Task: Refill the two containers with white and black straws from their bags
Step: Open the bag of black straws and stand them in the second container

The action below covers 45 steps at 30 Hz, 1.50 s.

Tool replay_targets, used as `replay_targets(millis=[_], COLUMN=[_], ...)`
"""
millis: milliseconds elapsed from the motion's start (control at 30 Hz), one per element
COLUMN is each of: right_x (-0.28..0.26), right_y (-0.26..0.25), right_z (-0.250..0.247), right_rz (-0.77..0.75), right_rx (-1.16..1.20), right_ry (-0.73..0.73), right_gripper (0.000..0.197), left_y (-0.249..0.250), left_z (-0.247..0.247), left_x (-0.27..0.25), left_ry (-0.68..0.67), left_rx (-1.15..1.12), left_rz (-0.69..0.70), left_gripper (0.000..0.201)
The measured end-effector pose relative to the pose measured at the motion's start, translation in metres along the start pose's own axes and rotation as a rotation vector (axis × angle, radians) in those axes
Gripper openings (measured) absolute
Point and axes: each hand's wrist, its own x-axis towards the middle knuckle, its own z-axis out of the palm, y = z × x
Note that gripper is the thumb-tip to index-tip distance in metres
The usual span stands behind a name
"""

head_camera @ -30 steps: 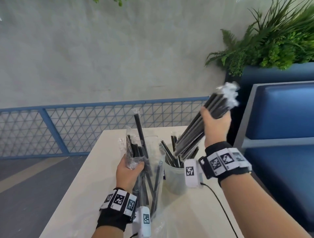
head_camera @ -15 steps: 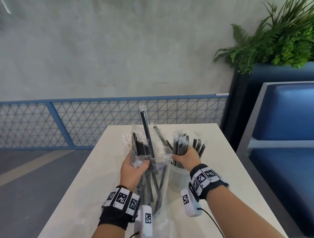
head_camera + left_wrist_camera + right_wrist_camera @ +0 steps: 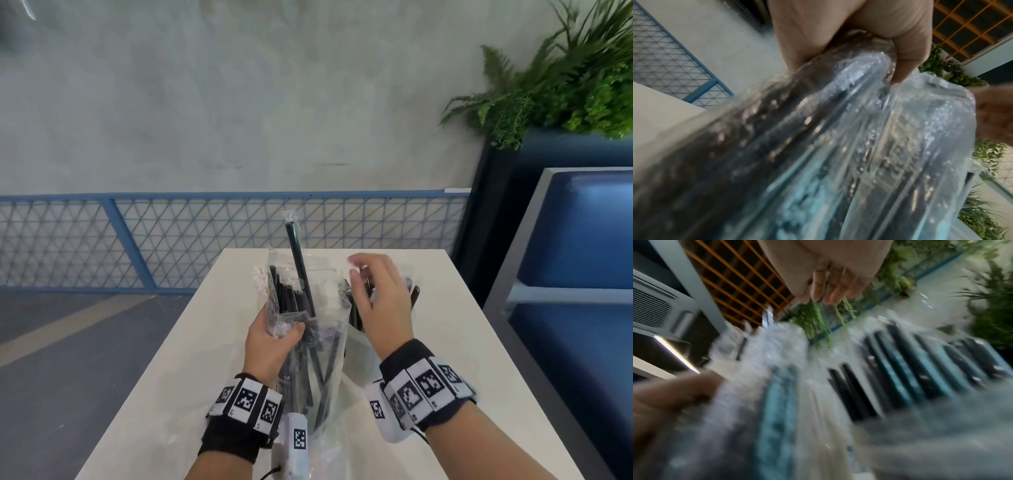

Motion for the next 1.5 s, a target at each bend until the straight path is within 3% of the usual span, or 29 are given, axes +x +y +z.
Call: replay_targets(millis=[133,233,367,533,633,733,800,867,1033,1133,1200,1333,1500], right_x=[0.0,0.001,0.001,-0.003,-0.001,-0.001,-0.006,-0.013,-0.028,-0.031,-0.031,-0.03,-0.035], right_y=[-0.022,-0.024,-0.025,-0.025,-0.024,-0.025,-0.022,-0.019,-0.015,-0.009,-0.008,-0.006,-0.001], right_z=[0.012,0.016,0.016,0.021,0.022,0.024,0.029,0.035,0.04,0.039,0.039,0.041,0.041], right_rz=[0.078,0.172,0.222,0.283,0.303,0.313,0.304,0.299,0.257,0.297,0.302,0.298,0.33], right_rx=[-0.11,-0.18,-0.123,-0.053,-0.06,-0.135,-0.171,-0.122,0.009,0.131,0.152,0.155,0.18], right_ry=[-0.515,-0.735,-0.847,-0.842,-0.952,-1.071,-1.077,-1.019,-0.863,-0.77,-0.757,-0.772,-0.7], right_gripper=[0.021,0.029,0.034,0.034,0.039,0.051,0.07,0.077,0.065,0.048,0.045,0.06,0.041], left_y=[-0.003,-0.009,-0.019,-0.02,-0.021,-0.018,-0.016,-0.02,-0.025,-0.032,-0.031,-0.03,-0.03], left_z=[-0.003,-0.01,-0.019,-0.03,-0.033,-0.033,-0.033,-0.035,-0.039,-0.038,-0.036,-0.033,-0.031], left_x=[0.001,0.001,0.0,0.001,0.002,0.001,0.0,0.002,0.004,0.007,0.008,0.009,0.011], left_ry=[-0.056,-0.19,-0.308,-0.355,-0.432,-0.498,-0.525,-0.562,-0.514,-0.493,-0.472,-0.456,-0.478], left_rx=[-0.029,-0.022,0.071,0.097,0.096,0.13,0.154,0.156,0.146,0.166,0.17,0.147,0.146], left_rz=[-0.008,-0.016,-0.027,-0.05,-0.079,-0.077,-0.075,-0.077,-0.093,-0.099,-0.09,-0.06,-0.073], left_gripper=[0.039,0.063,0.103,0.091,0.083,0.091,0.09,0.09,0.093,0.062,0.053,0.059,0.05])
